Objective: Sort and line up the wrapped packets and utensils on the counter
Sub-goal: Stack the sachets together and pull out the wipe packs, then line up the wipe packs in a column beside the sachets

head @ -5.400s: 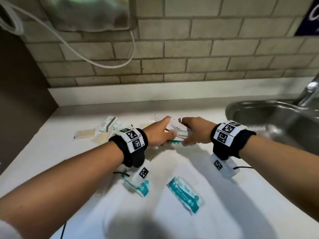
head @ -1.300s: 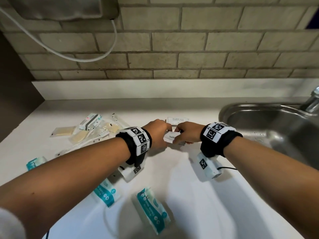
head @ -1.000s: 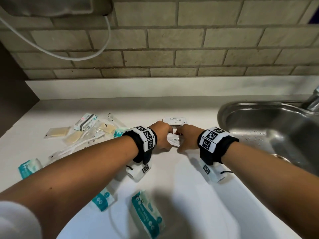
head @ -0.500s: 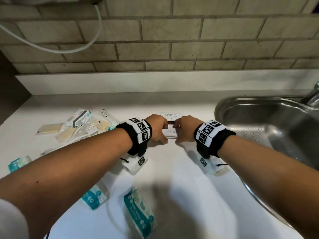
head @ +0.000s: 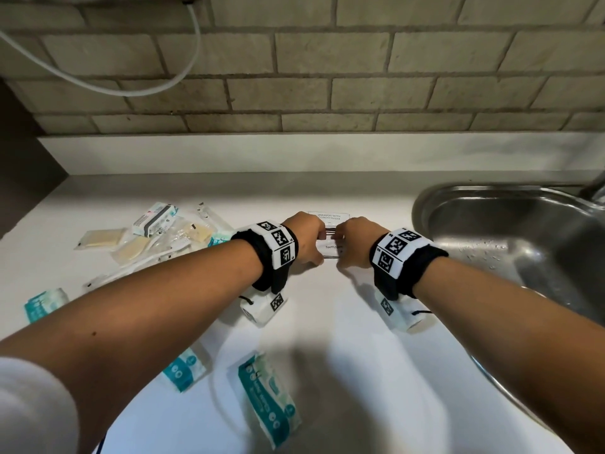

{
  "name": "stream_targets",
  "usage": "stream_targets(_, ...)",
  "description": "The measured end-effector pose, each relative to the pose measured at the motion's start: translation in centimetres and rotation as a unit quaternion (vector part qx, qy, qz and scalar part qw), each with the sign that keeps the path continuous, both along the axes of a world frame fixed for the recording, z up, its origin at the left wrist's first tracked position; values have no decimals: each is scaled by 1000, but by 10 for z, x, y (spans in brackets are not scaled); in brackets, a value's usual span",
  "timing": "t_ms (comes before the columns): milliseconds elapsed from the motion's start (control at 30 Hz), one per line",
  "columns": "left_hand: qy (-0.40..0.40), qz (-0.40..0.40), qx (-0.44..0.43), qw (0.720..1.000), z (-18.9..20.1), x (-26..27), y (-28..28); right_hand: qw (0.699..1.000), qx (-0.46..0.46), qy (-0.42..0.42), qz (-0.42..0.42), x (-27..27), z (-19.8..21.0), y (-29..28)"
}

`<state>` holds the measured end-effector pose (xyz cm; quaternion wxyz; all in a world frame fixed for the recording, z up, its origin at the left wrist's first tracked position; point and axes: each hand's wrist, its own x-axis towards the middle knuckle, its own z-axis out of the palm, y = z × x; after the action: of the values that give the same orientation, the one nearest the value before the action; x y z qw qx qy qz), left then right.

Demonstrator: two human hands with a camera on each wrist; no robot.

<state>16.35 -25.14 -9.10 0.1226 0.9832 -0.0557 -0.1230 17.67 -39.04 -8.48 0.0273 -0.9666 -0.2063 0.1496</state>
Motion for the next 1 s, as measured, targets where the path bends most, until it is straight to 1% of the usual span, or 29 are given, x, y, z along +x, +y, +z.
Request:
stream_targets(167,-4,-20,-5,1000,8,-7,5,1000,-20,0,4,-5,7,1)
stream_targets(300,-30,-21,-34,999,32,-17,26,997,-44,-62,29,-25,33,10)
stream_targets(367,-36,-17,-32,999,45,-25,45,995,-30,-77,58,-44,47,23)
stream_targets(433,-49,-9,4,999,52,-36,70,995,-15,-44,91,-72,58,39)
stream_targets(500,-48,10,51,997,52,-48,97,992,-15,17,122,-103,61,54)
stream_targets(567,-28,31,91,995,44,-58,121,985,-44,71,154,-131,53,65)
stream_targets(633,6,44,106,993,33,-69,138,975,-87,107,172,-154,38,74)
stream_targets(700,7,42,100,994,23,-74,146,976,-94,119,155,-168,28,79)
stream_targets(767,-13,36,107,993,18,-73,146,979,-82,122,138,-175,28,82)
stream_targets(900,-11,32,178,983,17,-66,139,975,-68,149,151,-182,37,88)
stream_targets(933,-11,32,182,983,16,-65,141,977,-59,147,139,-183,38,90)
stream_targets(1000,-27,35,162,986,13,-67,144,986,-19,140,89,-182,37,93)
